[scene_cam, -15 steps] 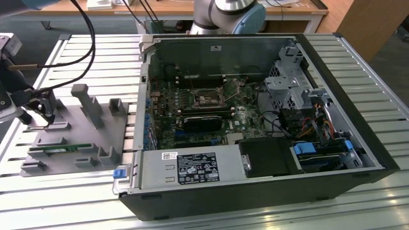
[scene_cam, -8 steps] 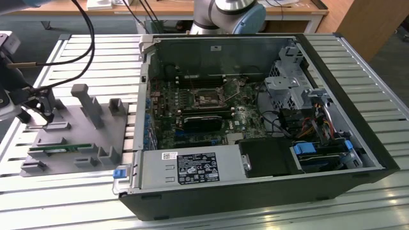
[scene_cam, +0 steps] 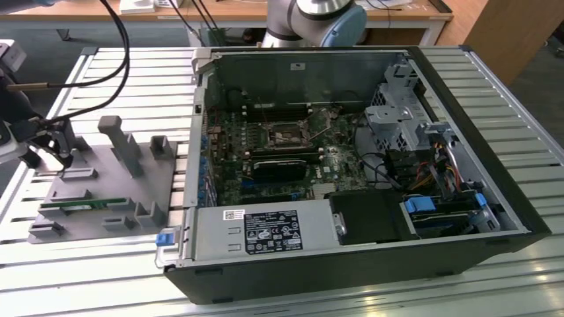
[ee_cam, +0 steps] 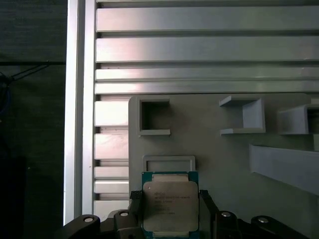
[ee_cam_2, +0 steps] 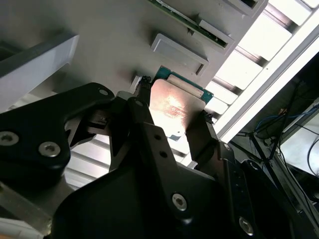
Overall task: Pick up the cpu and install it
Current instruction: 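Pick up the cpu and move it towards the insertion slot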
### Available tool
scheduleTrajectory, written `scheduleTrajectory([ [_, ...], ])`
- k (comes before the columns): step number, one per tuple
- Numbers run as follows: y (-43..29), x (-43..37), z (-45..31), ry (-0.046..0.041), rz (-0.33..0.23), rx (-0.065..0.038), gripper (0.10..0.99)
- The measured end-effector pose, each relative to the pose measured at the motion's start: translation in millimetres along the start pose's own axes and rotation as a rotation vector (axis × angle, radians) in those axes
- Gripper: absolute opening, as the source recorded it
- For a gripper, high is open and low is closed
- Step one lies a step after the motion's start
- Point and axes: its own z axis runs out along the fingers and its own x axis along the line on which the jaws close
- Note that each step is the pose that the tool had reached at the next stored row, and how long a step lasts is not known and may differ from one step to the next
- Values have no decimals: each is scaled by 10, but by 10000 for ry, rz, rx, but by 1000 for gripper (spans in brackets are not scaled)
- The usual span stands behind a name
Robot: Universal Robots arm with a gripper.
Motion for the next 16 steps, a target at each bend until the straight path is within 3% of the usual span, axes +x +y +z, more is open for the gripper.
scheduleTrajectory([
  [16, 7, 1, -80, 0, -1, 0, 537],
])
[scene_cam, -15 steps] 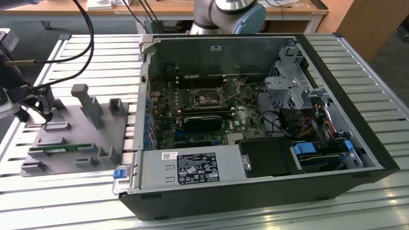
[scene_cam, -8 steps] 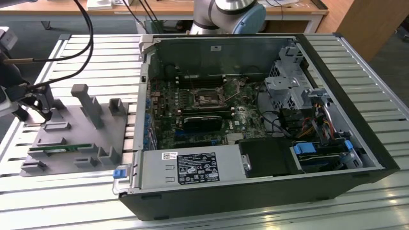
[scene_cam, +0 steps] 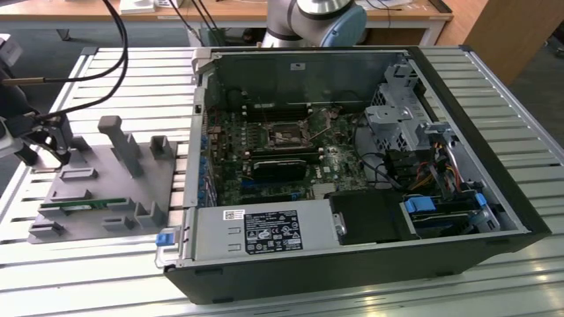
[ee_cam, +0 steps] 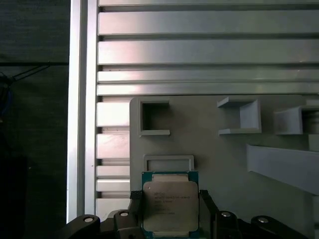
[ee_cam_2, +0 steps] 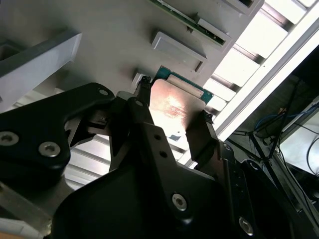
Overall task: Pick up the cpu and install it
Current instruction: 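Pick up the cpu and move it towards the insertion slot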
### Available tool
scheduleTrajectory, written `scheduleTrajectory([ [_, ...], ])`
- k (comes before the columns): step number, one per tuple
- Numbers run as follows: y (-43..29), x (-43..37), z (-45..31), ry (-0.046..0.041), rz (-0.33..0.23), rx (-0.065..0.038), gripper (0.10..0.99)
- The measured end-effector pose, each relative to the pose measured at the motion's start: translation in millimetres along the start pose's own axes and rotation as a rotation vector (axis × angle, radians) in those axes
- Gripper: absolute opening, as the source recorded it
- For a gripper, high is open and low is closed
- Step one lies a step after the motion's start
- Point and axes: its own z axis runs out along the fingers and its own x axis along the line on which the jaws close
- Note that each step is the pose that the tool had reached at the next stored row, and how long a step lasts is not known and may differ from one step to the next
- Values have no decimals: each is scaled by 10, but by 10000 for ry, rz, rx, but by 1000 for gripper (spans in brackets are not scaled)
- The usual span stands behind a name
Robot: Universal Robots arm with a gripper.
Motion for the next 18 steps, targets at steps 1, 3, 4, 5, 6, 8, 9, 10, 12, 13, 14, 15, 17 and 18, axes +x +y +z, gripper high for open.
scheduleTrajectory([
  [1, 1, 0, -5, -1, 0, -1, 537],
  [3, 2, 0, -14, -1, 0, -1, 537],
  [4, 2, 0, -19, -1, 0, -1, 537],
  [5, 3, 0, -23, -1, 0, -1, 537],
  [6, 3, 0, -28, 0, 0, 0, 537],
  [8, 5, 0, -38, 0, 0, 0, 537],
  [9, 5, 0, -43, -1, 0, -1, 537],
  [10, 6, 1, -48, 0, 1, 0, 537],
  [12, 7, 1, -56, -1, 0, -1, 537],
  [13, 8, 1, -63, 0, 0, 0, 537],
  [14, 9, 1, -68, 0, 0, 0, 537],
  [15, 10, 1, -73, 0, 0, 0, 537],
  [17, 11, 1, -85, 1, 0, 1, 537],
  [18, 12, 1, -91, 0, 0, 0, 537],
])
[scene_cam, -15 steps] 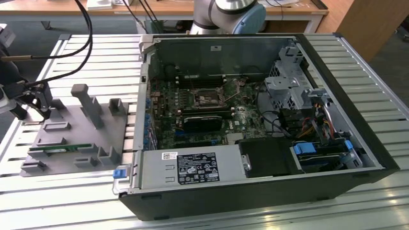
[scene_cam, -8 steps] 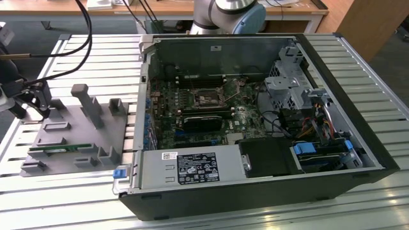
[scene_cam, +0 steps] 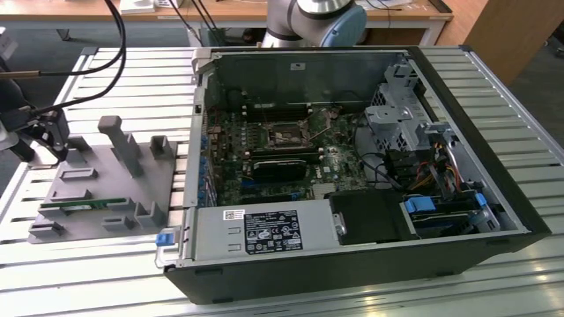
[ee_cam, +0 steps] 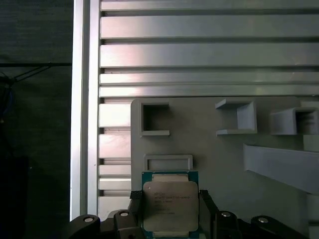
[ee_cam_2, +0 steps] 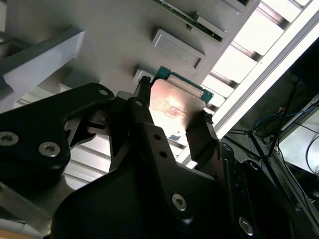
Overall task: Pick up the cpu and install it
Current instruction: 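Pick up the cpu and move it towards the insertion slot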
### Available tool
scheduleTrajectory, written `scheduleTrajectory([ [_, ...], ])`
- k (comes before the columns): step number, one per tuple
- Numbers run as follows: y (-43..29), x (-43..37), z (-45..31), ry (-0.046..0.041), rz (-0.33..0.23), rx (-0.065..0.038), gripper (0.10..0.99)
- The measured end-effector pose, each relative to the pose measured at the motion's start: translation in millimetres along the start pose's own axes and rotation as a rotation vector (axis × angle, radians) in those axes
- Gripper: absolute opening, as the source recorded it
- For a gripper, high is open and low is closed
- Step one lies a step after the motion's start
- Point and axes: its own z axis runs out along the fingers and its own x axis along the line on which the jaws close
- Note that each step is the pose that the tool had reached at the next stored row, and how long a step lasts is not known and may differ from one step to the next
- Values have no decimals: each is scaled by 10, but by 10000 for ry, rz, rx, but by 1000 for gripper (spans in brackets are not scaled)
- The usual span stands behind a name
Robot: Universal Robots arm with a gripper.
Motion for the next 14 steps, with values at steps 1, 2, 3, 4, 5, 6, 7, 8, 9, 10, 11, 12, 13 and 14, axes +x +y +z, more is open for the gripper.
scheduleTrajectory([
  [1, 1, 0, -7, 0, 0, 0, 537],
  [2, 2, 0, -14, 0, 0, 0, 537],
  [3, 2, 0, -21, 0, 0, 0, 537],
  [4, 3, 0, -27, 0, 0, 0, 537],
  [5, 4, 0, -35, 0, 0, 0, 537],
  [6, 5, 0, -42, 0, 0, 0, 537],
  [7, 6, 0, -48, 0, 0, 0, 537],
  [8, 6, 0, -53, -1, 0, 0, 537],
  [9, 6, 0, -58, -1, 0, 0, 537],
  [10, 7, 0, -62, -1, 0, 0, 537],
  [11, 7, 1, -67, -1, 0, 0, 537],
  [12, 8, 1, -71, 0, 0, 0, 537],
  [13, 8, 1, -75, 0, 0, 0, 537],
  [14, 8, 1, -79, 0, 0, -1, 537],
])
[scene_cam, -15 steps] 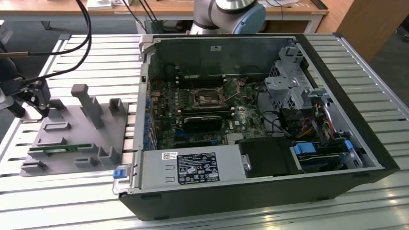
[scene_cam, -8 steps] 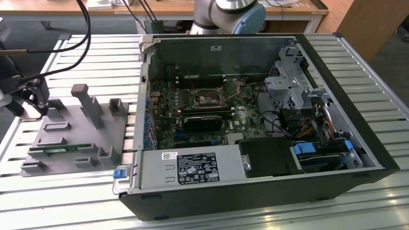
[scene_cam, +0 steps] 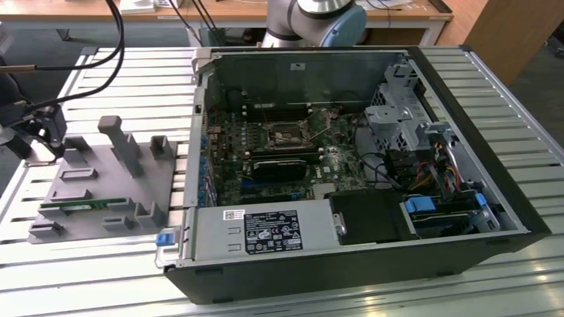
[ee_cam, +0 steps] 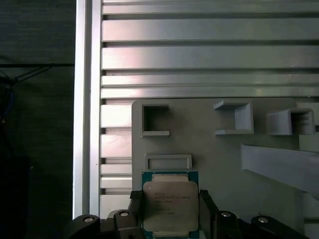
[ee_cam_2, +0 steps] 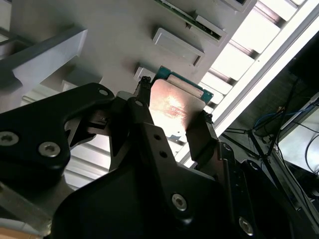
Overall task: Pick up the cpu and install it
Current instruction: 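Pick up the cpu and move it towards the insertion slot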
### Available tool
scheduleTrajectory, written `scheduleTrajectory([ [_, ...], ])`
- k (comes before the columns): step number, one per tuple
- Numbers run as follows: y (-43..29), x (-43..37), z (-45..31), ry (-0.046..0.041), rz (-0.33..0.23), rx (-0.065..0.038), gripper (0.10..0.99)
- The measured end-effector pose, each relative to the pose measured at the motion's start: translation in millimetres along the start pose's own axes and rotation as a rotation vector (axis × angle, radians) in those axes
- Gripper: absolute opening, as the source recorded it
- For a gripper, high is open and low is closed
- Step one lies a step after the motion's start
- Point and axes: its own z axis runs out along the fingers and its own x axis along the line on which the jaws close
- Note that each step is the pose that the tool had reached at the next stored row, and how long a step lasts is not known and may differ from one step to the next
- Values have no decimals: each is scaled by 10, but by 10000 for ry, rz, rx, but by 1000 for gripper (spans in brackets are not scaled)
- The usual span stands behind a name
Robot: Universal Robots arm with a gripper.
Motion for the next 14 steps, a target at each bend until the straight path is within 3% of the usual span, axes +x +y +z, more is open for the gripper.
scheduleTrajectory([
  [14, 8, 1, -68, 1, 0, 0, 537],
])
